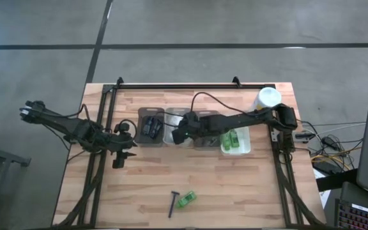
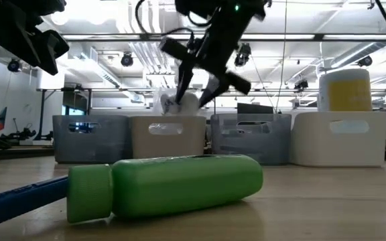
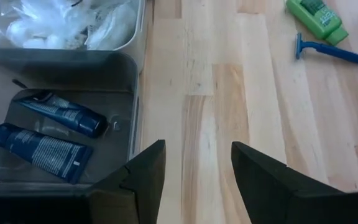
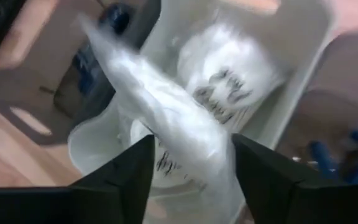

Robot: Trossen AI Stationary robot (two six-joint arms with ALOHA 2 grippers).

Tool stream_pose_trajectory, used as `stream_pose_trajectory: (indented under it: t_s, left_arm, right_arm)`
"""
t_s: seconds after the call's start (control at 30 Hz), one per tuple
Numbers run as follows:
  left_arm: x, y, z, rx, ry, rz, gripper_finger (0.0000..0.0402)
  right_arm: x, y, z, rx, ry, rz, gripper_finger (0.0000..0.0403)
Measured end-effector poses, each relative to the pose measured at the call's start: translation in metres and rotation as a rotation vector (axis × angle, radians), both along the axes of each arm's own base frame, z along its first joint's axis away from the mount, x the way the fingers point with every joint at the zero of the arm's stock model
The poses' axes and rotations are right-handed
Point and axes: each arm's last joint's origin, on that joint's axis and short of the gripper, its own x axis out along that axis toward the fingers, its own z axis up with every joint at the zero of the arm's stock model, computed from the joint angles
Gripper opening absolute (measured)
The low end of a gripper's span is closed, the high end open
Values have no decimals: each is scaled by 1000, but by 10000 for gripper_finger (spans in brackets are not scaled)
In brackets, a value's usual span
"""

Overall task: Pick & Place Travel size toiletries
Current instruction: Put the white cotton pack into the gray bin, then put the blue razor into the right black bin

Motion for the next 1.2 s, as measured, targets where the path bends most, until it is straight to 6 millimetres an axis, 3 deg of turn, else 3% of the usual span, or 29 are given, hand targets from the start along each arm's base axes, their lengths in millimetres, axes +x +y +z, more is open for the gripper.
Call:
stream_pose_trajectory:
  t_s: [0.27, 0.43, 0.57, 0.7, 0.83, 0.97, 1.07, 1.2]
  left_arm:
    - [6, -2, 5, -32, -73, 3, 187]
    - [12, -4, 8, -49, -126, 6, 187]
    - [18, -7, 10, -79, -159, 24, 187]
    - [23, -9, 11, -92, -184, 26, 187]
    - [26, -10, 9, -89, -177, 26, 186]
    - [29, -11, 6, -106, -156, 43, 186]
    - [31, -14, 4, -258, -112, 108, 186]
    - [33, -20, -1, -431, -20, 150, 184]
  right_arm:
    - [-11, -1, 26, -88, 66, 78, 252]
    - [-16, 6, 25, -79, 135, 127, 264]
    - [-22, 38, 26, -60, 180, 261, 267]
    - [-29, 81, 25, 6, 223, 588, 264]
    - [-38, 125, 22, -64, 254, 904, 249]
    - [-39, 148, 5, -180, 315, 1163, 234]
    - [-38, 151, -5, -196, 357, 1197, 226]
    - [-43, 148, -11, -99, 414, 967, 218]
